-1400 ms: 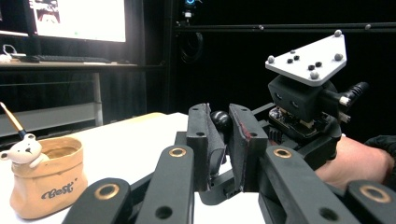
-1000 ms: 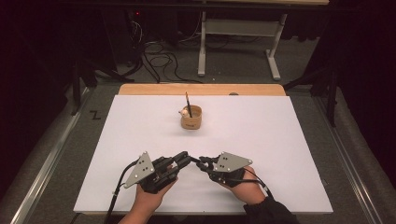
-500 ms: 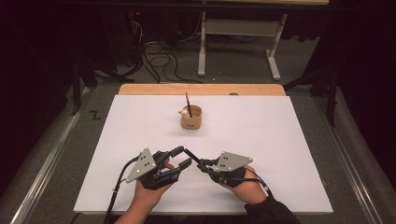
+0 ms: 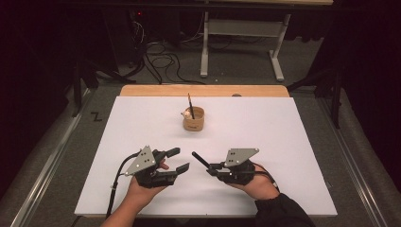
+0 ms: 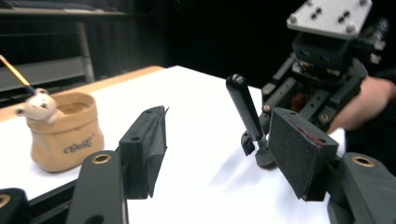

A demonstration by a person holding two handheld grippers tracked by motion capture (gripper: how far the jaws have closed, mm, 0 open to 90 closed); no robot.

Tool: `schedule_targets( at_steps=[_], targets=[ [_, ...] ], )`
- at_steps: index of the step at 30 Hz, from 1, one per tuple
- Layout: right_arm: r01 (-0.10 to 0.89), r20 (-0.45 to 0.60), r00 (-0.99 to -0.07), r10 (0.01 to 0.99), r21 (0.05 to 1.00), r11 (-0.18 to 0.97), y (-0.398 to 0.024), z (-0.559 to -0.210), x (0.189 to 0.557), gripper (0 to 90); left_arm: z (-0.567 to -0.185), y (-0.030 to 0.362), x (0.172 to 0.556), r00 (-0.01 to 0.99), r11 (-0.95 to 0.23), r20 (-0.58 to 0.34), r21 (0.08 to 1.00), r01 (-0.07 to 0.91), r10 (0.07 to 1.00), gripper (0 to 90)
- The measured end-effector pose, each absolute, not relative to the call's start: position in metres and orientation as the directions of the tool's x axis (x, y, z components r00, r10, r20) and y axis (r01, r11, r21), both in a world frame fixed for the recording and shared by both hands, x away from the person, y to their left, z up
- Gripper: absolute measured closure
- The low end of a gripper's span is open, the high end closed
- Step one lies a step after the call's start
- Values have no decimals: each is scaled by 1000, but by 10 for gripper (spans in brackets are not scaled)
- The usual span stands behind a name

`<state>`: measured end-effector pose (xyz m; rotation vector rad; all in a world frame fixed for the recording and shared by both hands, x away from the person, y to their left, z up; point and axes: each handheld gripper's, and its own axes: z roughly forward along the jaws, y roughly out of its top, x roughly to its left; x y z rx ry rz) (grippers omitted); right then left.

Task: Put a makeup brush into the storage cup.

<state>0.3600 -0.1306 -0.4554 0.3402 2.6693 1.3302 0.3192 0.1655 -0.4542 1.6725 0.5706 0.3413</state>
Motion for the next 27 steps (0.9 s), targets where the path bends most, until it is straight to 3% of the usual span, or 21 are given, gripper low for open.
schedule_targets(
  at_steps=[8, 16, 27],
  targets=[
    [109, 4, -987, 160, 748, 654, -121, -460, 357, 786, -456, 163, 321, 890, -161, -99, 969, 188, 444, 412],
    [113, 18, -989, 147, 731, 673, -117, -464, 355, 786, -451, 159, 324, 926, -234, -90, 954, 186, 368, 561],
    [108, 28, -991, 127, 724, 682, -114, -468, 352, 784, -453, 157, 326, 934, -259, -99, 946, 196, 344, 731]
  ],
)
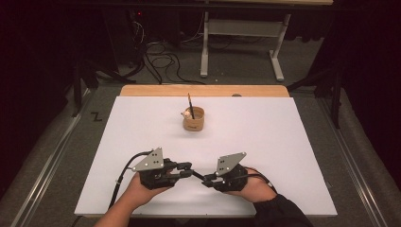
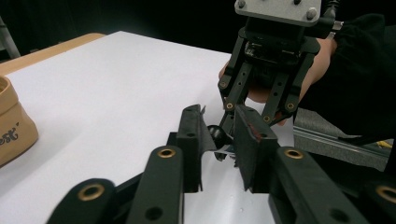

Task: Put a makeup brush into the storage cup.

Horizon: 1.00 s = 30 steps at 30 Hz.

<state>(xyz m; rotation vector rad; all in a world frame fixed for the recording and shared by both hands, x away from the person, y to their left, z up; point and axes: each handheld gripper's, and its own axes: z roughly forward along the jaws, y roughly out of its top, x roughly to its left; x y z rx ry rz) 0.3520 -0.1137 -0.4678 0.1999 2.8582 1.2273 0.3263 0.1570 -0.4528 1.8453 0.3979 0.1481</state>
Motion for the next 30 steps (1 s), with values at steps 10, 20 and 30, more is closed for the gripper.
schedule_targets(
  at_steps=[10, 20, 30],
  targets=[
    [87, -1, -992, 126, 721, 688, -116, -472, 355, 746, -454, 156, 327, 954, -274, -128, 940, 205, 273, 794],
    [103, -25, -984, 175, 725, 681, -117, -476, 357, 547, -452, 159, 326, 944, -247, -92, 953, 176, 318, 797],
    [227, -6, -917, 399, 816, 532, -135, -463, 363, 394, -458, 167, 318, 881, -168, -45, 976, 141, 471, 797]
  ],
)
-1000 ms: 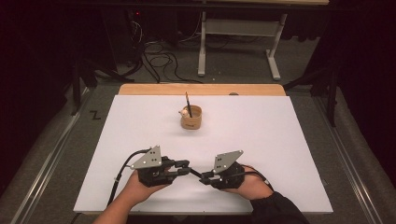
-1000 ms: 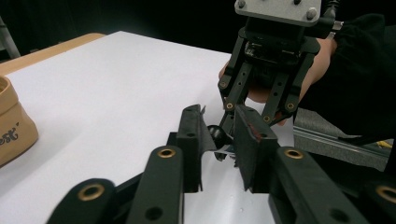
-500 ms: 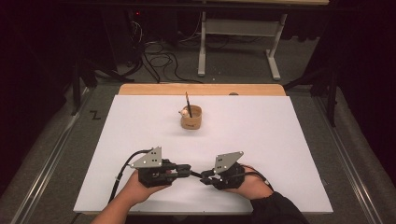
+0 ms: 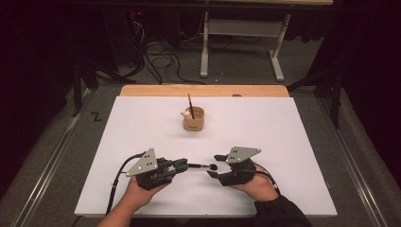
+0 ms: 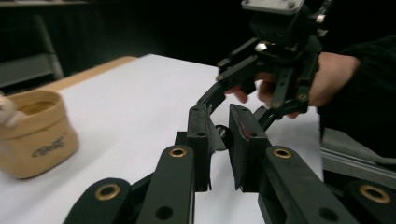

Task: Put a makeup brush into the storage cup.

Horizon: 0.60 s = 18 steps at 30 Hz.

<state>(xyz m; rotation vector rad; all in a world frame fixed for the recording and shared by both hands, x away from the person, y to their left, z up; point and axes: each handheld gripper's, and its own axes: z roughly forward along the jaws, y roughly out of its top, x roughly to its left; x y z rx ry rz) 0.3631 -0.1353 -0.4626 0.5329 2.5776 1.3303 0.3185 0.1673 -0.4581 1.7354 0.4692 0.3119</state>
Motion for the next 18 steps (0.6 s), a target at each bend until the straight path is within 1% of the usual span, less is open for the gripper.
schedule_targets(
  at_steps=[3, 7, 9, 11, 15, 18],
  targets=[
    [264, 33, -896, 443, 841, 473, -139, -462, 363, 382, -461, 169, 316, 849, -132, -54, 981, 145, 526, 797],
    [341, 115, -859, 500, 856, 389, -140, -464, 361, 368, -466, 169, 311, 792, -86, -58, 987, 139, 608, 797],
    [384, 170, -835, 524, 862, 332, -140, -465, 361, 364, -467, 168, 310, 776, -69, -63, 988, 136, 628, 797],
    [433, 238, -799, 553, 865, 253, -141, -466, 360, 361, -467, 164, 308, 757, -80, -44, 989, 126, 652, 797],
    [494, 345, -749, 565, 859, 131, -143, -466, 357, 357, -466, 157, 300, 712, -40, -29, 996, 80, 702, 797],
    [518, 394, -733, 554, 851, 80, -141, -466, 354, 357, -470, 147, 294, 698, -45, -1, 998, 47, 716, 797]
  ],
)
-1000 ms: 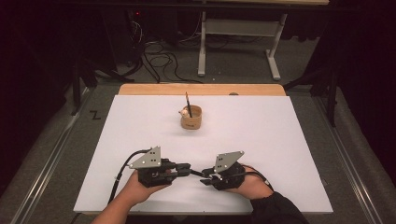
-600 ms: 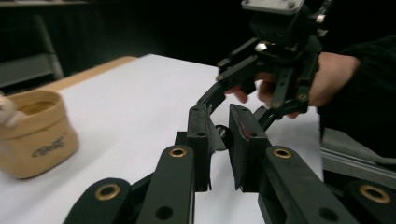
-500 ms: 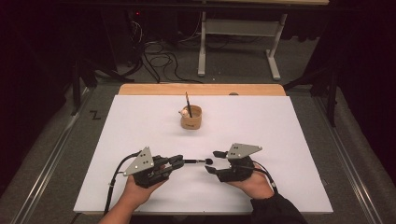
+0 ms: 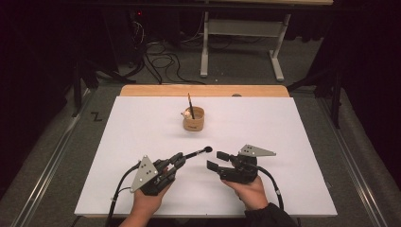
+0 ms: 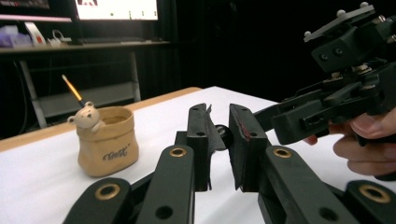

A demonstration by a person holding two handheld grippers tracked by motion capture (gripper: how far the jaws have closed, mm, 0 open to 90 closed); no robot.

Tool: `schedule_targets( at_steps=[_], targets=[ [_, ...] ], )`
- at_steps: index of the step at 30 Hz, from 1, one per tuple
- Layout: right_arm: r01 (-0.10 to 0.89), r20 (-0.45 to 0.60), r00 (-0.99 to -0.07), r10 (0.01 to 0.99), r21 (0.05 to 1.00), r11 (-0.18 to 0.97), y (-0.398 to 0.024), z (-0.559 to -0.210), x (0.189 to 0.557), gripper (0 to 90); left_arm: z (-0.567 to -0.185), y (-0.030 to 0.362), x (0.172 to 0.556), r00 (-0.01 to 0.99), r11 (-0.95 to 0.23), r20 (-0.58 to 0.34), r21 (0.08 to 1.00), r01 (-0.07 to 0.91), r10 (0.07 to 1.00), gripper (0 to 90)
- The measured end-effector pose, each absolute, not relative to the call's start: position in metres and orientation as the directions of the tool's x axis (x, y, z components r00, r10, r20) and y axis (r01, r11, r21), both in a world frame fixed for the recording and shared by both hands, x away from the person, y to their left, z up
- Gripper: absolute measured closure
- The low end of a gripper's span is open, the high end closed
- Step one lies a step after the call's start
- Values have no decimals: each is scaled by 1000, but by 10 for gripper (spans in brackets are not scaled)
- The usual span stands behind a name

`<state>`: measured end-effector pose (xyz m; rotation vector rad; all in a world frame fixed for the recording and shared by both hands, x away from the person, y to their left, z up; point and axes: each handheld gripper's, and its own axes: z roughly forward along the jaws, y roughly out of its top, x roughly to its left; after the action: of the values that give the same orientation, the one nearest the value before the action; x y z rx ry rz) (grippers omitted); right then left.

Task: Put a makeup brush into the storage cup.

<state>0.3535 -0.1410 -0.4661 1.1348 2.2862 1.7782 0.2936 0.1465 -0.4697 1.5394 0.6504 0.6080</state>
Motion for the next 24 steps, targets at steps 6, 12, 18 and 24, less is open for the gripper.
schedule_targets(
  at_steps=[6, 12, 18, 24],
  targets=[
    [595, 515, -669, 535, 803, -28, -141, -474, 352, 354, -476, 135, 289, 670, -7, -16, 999, 32, 742, 796],
    [630, 560, -636, 531, 774, -60, -138, -479, 355, 334, -483, 133, 287, 665, 37, -42, 999, 21, 745, 796],
    [658, 592, -617, 518, 750, -73, -132, -482, 355, 317, -494, 135, 287, 651, 65, -52, 998, 5, 757, 796],
    [663, 601, -611, 515, 744, -83, -130, -484, 357, 306, -501, 135, 283, 651, 136, -95, 991, -13, 753, 796]
  ],
)
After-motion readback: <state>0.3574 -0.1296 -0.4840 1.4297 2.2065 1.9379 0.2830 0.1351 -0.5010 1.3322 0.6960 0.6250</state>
